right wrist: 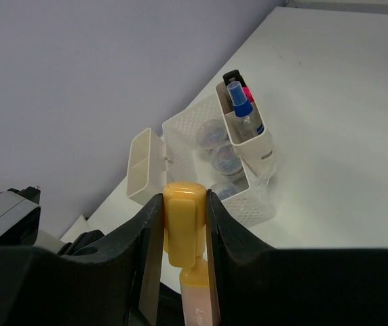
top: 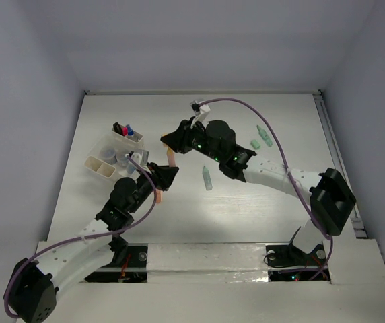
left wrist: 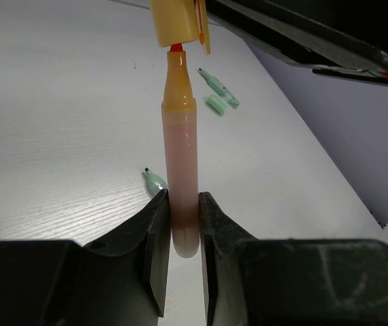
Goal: Sort the stationery into containers
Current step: Close the pen cap on the pen.
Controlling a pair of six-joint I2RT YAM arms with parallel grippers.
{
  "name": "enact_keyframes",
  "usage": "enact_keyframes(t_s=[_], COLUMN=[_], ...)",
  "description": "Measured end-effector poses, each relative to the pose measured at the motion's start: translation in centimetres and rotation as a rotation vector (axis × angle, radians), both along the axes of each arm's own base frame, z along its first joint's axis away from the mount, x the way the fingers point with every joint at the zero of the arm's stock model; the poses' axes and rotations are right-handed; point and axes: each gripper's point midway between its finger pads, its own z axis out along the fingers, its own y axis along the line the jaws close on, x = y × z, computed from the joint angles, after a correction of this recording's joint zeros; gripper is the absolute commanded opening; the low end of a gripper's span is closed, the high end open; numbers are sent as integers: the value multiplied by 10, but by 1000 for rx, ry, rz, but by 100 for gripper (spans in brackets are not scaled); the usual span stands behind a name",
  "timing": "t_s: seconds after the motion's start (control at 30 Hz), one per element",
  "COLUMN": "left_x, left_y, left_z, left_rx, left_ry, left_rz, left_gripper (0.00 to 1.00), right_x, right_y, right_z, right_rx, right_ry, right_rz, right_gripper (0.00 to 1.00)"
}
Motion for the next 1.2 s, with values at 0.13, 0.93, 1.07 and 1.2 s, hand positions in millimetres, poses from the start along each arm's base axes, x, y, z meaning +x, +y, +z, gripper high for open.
enact_keyframes(t_s=[0.13,0.93,1.07,1.2], left_x=[0,1,-4,-6], left_y=[0,9,8,5], left_z=[0,-1,-5,2], left_rx=[0,-1,7,-7], left_ry=[0,15,31,24], left_rz=[2,46,31,16], left_gripper=[0,0,0,0], right_x=[1,-15,-18,-23], right_y=[-1,6,0,-4], right_z=[0,-20,-25,-20], right_rx=[-3,-24,-19,-12], right_ry=[-4,-41,-44,-50], right_rz=[-4,-5,-13,-12], right_gripper=[8,8,8,8])
